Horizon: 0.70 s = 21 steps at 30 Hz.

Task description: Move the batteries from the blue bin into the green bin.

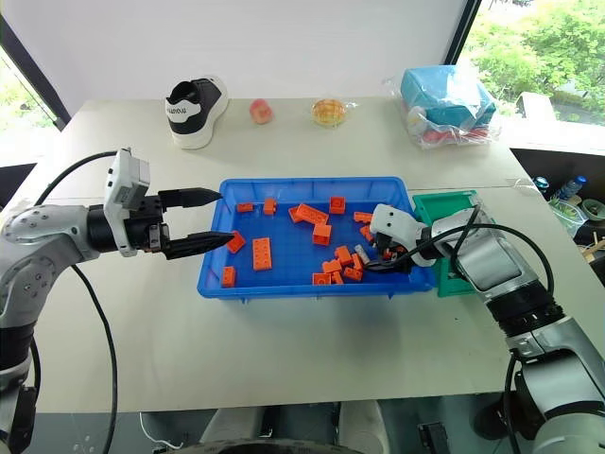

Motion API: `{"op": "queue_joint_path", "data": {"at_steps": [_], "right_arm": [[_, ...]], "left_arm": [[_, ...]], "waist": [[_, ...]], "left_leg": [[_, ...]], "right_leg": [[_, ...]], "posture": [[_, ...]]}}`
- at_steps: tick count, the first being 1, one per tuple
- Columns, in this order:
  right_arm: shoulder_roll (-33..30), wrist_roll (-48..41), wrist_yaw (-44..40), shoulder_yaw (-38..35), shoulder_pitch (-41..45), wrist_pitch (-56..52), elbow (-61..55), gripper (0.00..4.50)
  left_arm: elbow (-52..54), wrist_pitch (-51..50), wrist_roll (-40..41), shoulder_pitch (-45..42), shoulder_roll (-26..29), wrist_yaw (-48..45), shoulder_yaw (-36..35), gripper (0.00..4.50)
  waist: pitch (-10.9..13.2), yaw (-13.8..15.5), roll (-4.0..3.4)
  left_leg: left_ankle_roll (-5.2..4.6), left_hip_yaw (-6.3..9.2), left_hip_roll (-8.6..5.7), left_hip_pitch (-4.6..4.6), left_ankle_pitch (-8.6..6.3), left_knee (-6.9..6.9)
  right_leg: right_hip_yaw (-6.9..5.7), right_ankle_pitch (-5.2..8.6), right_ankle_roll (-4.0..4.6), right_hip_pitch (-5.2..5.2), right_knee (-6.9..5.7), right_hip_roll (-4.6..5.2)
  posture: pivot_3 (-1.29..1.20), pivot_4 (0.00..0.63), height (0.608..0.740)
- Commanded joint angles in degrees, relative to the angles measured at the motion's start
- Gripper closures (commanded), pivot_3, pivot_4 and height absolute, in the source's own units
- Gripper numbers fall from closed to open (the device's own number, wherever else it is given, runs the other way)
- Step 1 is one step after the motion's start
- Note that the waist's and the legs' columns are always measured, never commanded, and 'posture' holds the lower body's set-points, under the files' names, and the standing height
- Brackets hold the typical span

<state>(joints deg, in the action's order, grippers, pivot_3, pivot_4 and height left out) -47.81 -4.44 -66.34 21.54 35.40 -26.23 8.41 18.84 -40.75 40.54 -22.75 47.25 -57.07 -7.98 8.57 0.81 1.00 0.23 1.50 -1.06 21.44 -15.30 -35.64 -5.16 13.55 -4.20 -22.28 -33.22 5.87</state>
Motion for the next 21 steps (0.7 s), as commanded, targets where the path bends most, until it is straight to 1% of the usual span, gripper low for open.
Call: {"op": "queue_joint_path", "data": {"at_steps": [1,7,8,10,14,18,21], "right_arm": [[0.54,2.08,-2.15,0.02,3.0,2.79,2.49,1.59],[2.71,4.35,-2.6,-0.24,4.86,4.6,6.26,1.59],[2.84,4.09,-3.08,-0.44,4.58,4.24,5.94,1.83],[2.78,3.45,-4.15,-0.87,3.76,3.35,4.63,2.47],[2.86,2.36,-4.04,-2.42,2.56,0.2,1.59,4.48],[3.36,-1.46,-1.27,-7.54,1.86,-7.89,-4.33,4.48],[3.79,-5.95,2.95,-14.7,1.63,-17.17,-10.61,4.48]], "left_arm": [[0.61,0.98,0.24,-0.73,0.61,0.36,-1.99,0.0],[0.91,1.13,0.32,-0.25,0.51,0.71,-2.23,0.0],[1.04,1.14,0.35,-0.05,0.51,0.79,-2.34,0.0],[1.18,1.2,0.4,0.28,0.57,0.89,-2.53,0.0],[1.2,1.24,0.45,0.61,0.58,0.98,-2.69,0.0],[0.97,1.39,0.27,0.6,0.32,0.91,-2.28,0.0],[0.7,1.53,0.2,0.59,0.18,0.71,-2.0,0.0]], "waist": [[0.01,-0.02,-0.02],[0.0,-0.01,0.0],[0.0,-0.02,0.0],[0.0,-0.03,0.0],[0.01,-0.04,-0.01],[0.01,0.0,-0.02],[0.03,0.02,-0.05]], "left_leg": [[0.0,0.0,0.0,0.0,0.0,-0.01],[0.01,0.0,-0.01,0.01,0.01,-0.02],[0.01,0.0,-0.01,0.01,0.01,-0.02],[0.01,0.0,-0.01,0.01,0.01,-0.02],[0.01,0.0,-0.01,0.01,0.01,-0.03],[0.01,0.0,-0.01,0.01,0.01,-0.04],[0.01,0.0,-0.01,0.04,0.01,-0.04]], "right_leg": [[0.0,0.0,0.0,0.0,0.0,-0.01],[0.0,-0.02,-0.03,0.06,-0.07,-0.04],[0.0,-0.03,-0.03,0.08,-0.07,-0.04],[0.0,-0.03,-0.03,0.1,-0.07,-0.03],[0.0,-0.03,-0.03,0.11,-0.12,-0.01],[0.01,-0.03,-0.03,0.1,-0.13,0.01],[0.01,-0.04,-0.04,0.1,-0.14,0.02]], "posture": [[0.0,0.15,0.727],[0.0,0.15,0.727],[0.0,0.15,0.727],[0.0,0.15,0.727],[0.0,0.15,0.727],[0.0,0.15,0.727],[0.0,0.15,0.727]]}}
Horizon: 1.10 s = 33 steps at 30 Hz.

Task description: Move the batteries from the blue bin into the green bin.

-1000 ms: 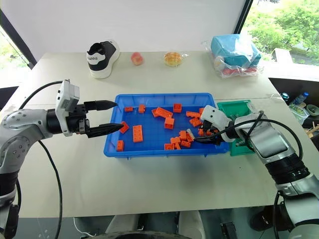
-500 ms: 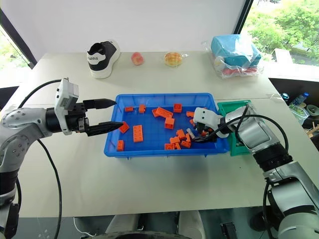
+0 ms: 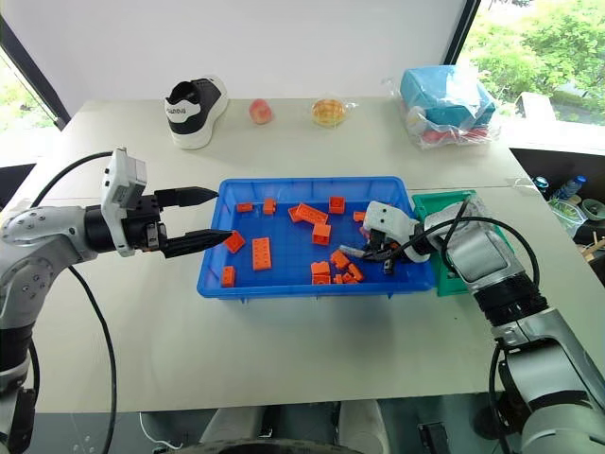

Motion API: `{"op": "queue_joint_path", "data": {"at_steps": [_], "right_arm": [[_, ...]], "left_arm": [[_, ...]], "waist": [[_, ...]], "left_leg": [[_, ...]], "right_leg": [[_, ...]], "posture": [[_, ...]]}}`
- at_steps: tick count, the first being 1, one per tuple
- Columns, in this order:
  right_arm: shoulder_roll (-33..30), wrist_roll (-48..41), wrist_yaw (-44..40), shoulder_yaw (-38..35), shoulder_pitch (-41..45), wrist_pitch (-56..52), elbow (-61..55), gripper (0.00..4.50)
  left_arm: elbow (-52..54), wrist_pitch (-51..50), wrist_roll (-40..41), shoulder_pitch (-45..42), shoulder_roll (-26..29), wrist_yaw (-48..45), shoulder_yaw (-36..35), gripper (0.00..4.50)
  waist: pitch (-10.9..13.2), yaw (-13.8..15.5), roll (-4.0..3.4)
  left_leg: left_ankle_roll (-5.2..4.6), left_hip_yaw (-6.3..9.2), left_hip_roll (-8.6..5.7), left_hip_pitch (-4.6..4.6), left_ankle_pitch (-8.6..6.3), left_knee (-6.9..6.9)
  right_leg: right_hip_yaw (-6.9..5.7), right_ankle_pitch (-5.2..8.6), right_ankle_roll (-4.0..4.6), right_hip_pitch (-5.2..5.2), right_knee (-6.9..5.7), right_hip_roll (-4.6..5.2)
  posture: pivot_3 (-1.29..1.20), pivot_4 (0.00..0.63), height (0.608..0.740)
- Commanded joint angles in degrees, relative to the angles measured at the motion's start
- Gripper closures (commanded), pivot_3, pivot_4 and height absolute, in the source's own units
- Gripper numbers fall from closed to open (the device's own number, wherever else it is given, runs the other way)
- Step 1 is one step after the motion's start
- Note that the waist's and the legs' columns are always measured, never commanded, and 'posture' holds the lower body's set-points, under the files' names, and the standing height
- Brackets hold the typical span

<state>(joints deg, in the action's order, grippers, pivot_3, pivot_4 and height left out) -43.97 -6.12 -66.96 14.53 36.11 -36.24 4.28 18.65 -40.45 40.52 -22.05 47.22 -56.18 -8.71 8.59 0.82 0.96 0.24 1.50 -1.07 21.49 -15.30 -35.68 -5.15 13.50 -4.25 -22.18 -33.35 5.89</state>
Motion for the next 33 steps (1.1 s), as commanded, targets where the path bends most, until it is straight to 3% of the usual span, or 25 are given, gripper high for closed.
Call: {"op": "queue_joint_path", "data": {"at_steps": [1,8,11,18,24,26,33], "right_arm": [[0.14,-5.58,5.46,-10.26,1.11,-10.29,-8.11,4.48],[-1.93,-8.31,19.72,-27.02,0.51,-26.48,-13.05,4.48],[-5.93,-9.45,20.25,-30.51,-5.29,-29.63,-17.05,4.48],[-8.68,-10.4,24.11,-34.83,-11.11,-30.46,-17.6,4.48],[-10.08,-10.32,24.66,-32.13,-12.53,-25.68,-16.85,1.5],[-11.03,-11.19,22.58,-31.03,-11.8,-22.46,-16.41,1.5],[-17.04,-15.47,2.93,-28.6,-11.03,-2.03,-10.72,1.5]], "left_arm": [[0.8,1.29,0.19,-0.1,0.18,-0.27,-1.19,0.0],[-0.07,2.13,-0.15,0.16,-0.02,-1.11,-0.4,0.0],[-1.0,2.48,-0.4,-0.2,0.03,-1.95,-0.07,0.0],[-3.52,3.06,-0.79,-1.91,0.28,-3.39,-0.11,0.0],[-5.41,3.92,-1.58,-3.51,0.47,-4.06,-0.26,0.0],[-5.56,3.82,-1.51,-3.69,0.78,-4.23,-0.63,0.0],[-5.64,-0.1,2.6,-3.43,3.02,-4.66,-5.12,0.0]], "waist": [[0.0,0.03,0.0],[0.01,0.49,-0.02],[-0.01,1.44,0.0],[0.02,1.34,-0.07],[0.02,1.36,-0.07],[0.02,1.35,-0.06],[0.06,1.32,-0.08]], "left_leg": [[0.0,0.0,0.0,0.0,0.0,0.0],[0.01,0.01,-0.01,-0.02,-0.01,0.0],[0.01,-0.01,-0.03,0.0,-0.01,0.03],[-0.02,-0.07,0.03,-0.02,-0.01,-0.03],[-0.03,-0.09,0.03,0.05,-0.01,0.0],[-0.03,-0.11,0.03,0.03,-0.01,0.0],[-0.03,-0.11,0.04,-0.01,-0.01,0.0]], "right_leg": [[0.0,0.0,0.0,0.0,0.0,0.01],[0.0,0.02,0.09,-0.13,0.05,0.09],[0.0,0.03,0.1,-0.15,0.1,0.1],[0.0,-0.04,0.22,-0.09,0.09,0.08],[0.0,-0.05,0.2,-0.07,0.08,0.0],[-0.01,-0.05,0.2,-0.06,0.08,-0.02],[-0.01,0.1,-0.06,-0.05,0.08,-0.09]], "posture": [[0.0,0.15,0.727],[0.0,0.15,0.727],[0.0,0.15,0.727],[0.0,0.15,0.727],[0.0,0.15,0.727],[0.0,0.15,0.727],[0.0,0.15,0.727]]}}
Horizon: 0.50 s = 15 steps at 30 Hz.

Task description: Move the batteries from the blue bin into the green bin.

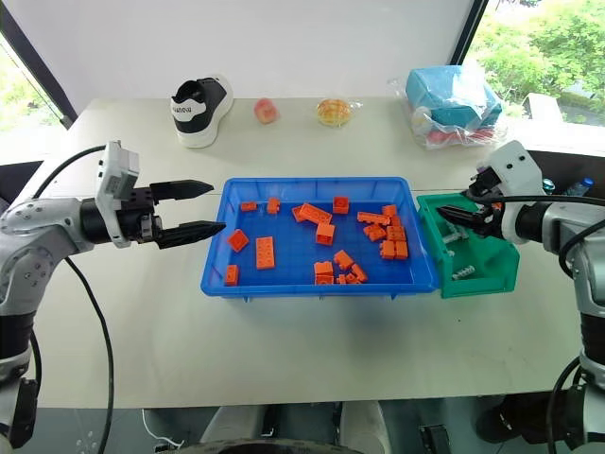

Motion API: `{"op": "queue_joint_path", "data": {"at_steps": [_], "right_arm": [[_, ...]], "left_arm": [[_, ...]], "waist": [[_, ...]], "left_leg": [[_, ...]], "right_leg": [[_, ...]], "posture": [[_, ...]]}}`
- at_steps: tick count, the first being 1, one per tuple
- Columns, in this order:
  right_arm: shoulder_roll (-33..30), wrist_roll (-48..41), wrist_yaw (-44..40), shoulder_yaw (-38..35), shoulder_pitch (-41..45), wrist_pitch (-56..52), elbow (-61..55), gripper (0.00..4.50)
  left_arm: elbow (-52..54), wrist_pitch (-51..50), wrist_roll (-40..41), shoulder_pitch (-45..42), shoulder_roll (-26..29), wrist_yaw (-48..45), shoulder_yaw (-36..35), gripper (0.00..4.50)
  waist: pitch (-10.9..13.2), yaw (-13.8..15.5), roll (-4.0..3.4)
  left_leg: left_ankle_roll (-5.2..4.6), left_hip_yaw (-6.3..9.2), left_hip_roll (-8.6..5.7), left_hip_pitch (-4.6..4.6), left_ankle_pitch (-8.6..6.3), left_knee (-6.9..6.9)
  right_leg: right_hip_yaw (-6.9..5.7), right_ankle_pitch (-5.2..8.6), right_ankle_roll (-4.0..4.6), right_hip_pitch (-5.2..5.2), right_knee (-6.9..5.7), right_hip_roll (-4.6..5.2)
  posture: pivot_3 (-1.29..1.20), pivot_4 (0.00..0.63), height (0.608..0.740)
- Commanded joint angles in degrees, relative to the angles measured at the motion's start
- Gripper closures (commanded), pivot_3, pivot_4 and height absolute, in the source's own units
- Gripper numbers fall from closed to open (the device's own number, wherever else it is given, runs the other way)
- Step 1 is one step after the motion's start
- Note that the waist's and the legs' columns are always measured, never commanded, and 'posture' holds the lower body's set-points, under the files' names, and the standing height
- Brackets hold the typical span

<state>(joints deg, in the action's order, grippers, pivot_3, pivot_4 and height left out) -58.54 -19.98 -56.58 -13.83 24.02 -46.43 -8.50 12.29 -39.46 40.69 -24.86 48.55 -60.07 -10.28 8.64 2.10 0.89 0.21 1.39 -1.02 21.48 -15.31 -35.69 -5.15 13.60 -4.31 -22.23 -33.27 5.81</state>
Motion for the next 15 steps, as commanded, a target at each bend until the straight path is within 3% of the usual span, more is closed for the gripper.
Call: {"op": "queue_joint_path", "data": {"at_steps": [1,9,15], "right_arm": [[-2.91,-2.43,-10.03,-0.16,1.27,10.05,3.19,1.5],[-7.08,0.14,-25.57,4.61,1.92,27.23,18.04,1.5],[-6.06,1.48,-25.74,6.3,3.78,30.66,22.34,1.5]], "left_arm": [[0.81,-1.66,3.09,-0.51,2.06,-0.9,-4.12,0.0],[1.93,-3.49,5.49,1.79,5.68,-3.66,-6.42,0.0],[2.04,-3.24,5.75,2.53,7.62,-5.55,-6.84,0.0]], "waist": [[0.01,0.06,-0.01],[0.02,0.05,-0.02],[0.08,0.04,-0.12]], "left_leg": [[0.0,0.0,0.0,-0.01,0.0,-0.01],[0.01,0.0,0.0,-0.07,-0.01,-0.04],[0.01,-0.02,0.02,-0.07,0.0,-0.04]], "right_leg": [[0.0,0.0,0.0,-0.02,0.0,0.01],[0.01,0.0,0.01,-0.07,0.02,0.08],[0.03,-0.14,0.24,-0.07,0.01,0.09]], "posture": [[0.0,0.15,0.727],[0.0,0.15,0.727],[0.0,0.15,0.727]]}}
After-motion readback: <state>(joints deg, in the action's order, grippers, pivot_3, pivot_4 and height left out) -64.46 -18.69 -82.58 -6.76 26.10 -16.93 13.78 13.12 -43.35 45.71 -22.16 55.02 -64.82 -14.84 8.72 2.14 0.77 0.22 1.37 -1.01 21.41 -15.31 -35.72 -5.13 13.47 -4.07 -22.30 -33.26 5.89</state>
